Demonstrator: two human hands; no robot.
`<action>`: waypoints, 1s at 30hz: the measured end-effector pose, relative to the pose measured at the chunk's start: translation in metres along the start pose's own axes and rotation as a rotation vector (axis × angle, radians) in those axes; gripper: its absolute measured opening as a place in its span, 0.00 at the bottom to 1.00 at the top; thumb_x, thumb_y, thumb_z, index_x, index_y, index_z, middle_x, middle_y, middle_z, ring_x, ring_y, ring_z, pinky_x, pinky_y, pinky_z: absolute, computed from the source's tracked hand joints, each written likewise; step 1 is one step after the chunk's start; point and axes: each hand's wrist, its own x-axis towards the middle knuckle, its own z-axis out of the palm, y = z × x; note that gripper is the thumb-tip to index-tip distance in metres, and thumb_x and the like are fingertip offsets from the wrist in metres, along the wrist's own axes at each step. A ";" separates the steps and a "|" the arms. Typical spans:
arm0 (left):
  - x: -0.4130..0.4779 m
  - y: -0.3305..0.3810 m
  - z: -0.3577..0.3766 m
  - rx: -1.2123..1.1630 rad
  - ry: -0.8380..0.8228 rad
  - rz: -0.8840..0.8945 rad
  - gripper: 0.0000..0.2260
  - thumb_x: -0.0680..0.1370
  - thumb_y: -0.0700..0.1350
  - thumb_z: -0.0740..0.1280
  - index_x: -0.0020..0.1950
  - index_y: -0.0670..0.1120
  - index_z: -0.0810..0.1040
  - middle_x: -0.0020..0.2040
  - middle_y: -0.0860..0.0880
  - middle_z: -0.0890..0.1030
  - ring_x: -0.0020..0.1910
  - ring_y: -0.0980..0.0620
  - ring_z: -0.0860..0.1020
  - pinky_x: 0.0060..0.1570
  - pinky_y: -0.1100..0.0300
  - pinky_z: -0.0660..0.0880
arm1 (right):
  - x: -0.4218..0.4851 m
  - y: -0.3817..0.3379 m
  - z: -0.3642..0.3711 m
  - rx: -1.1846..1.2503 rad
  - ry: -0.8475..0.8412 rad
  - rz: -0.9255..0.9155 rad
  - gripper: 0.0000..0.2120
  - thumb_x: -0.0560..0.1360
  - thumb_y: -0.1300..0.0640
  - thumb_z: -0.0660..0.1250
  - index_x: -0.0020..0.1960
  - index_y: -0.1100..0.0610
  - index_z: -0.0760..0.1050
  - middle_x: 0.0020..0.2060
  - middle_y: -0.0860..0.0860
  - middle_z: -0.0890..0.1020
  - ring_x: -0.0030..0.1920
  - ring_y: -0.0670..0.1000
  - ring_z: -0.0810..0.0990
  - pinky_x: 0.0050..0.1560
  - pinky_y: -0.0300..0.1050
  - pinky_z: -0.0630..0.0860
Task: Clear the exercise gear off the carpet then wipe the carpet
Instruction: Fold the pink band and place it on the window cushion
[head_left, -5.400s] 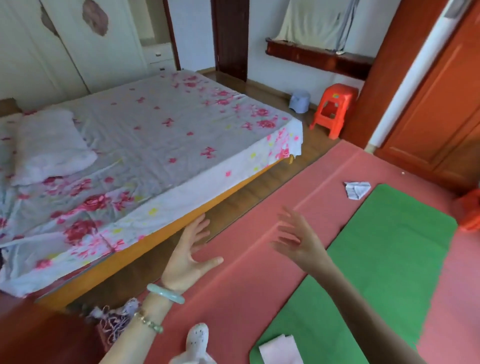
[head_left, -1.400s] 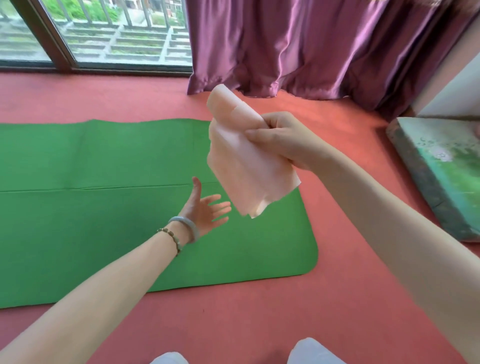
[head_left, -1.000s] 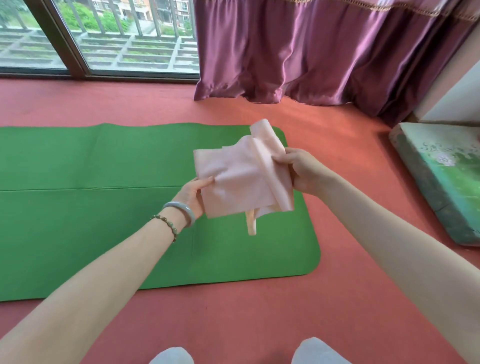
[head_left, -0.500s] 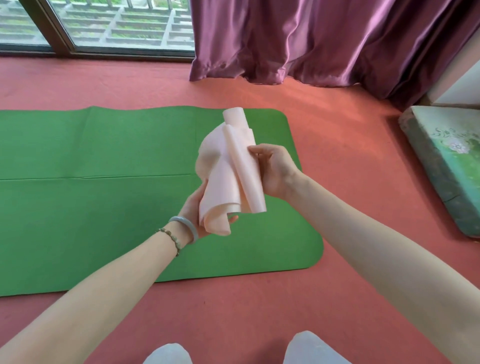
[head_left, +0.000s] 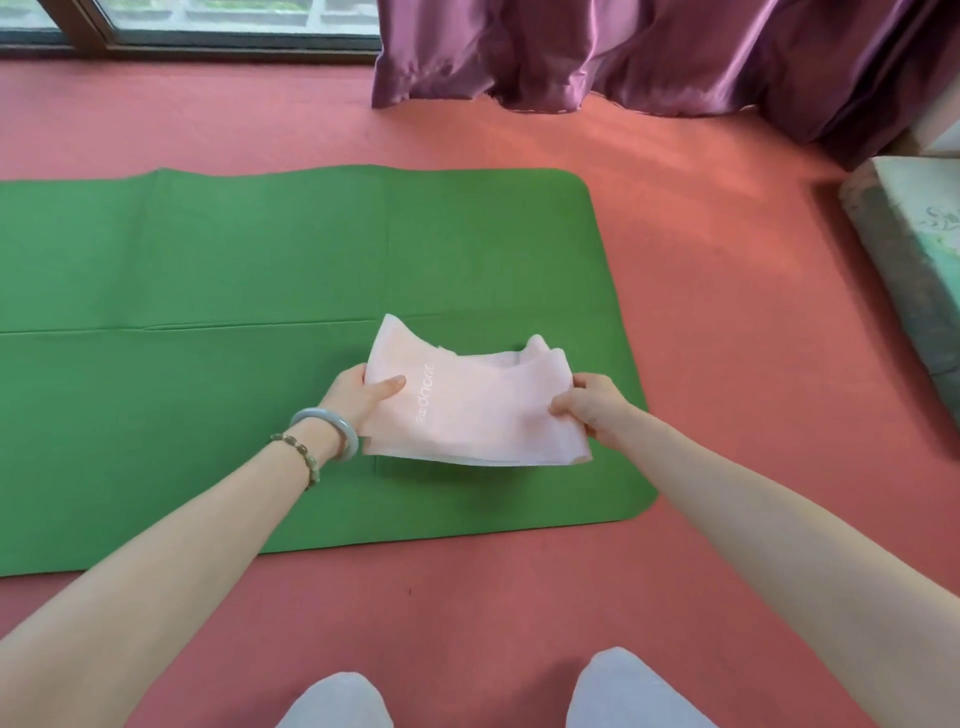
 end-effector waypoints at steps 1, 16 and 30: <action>0.003 -0.009 0.002 0.067 -0.012 -0.046 0.08 0.76 0.45 0.67 0.53 0.46 0.74 0.52 0.45 0.80 0.52 0.43 0.79 0.56 0.44 0.75 | 0.005 0.006 0.002 -0.049 0.029 0.008 0.16 0.69 0.70 0.66 0.57 0.67 0.74 0.45 0.58 0.79 0.44 0.57 0.78 0.42 0.49 0.79; 0.009 -0.028 -0.009 0.077 -0.006 -0.180 0.22 0.75 0.37 0.68 0.67 0.39 0.68 0.49 0.46 0.78 0.42 0.51 0.78 0.36 0.59 0.76 | -0.012 0.000 0.036 -0.139 0.098 -0.227 0.13 0.68 0.64 0.66 0.52 0.58 0.70 0.45 0.54 0.78 0.45 0.55 0.78 0.43 0.46 0.76; 0.001 -0.029 -0.025 -0.025 -0.034 -0.254 0.14 0.79 0.54 0.60 0.46 0.44 0.76 0.46 0.45 0.81 0.47 0.48 0.80 0.42 0.59 0.76 | -0.032 -0.029 0.180 -0.195 -0.320 -0.298 0.28 0.73 0.61 0.66 0.70 0.62 0.60 0.59 0.58 0.75 0.57 0.56 0.75 0.53 0.47 0.73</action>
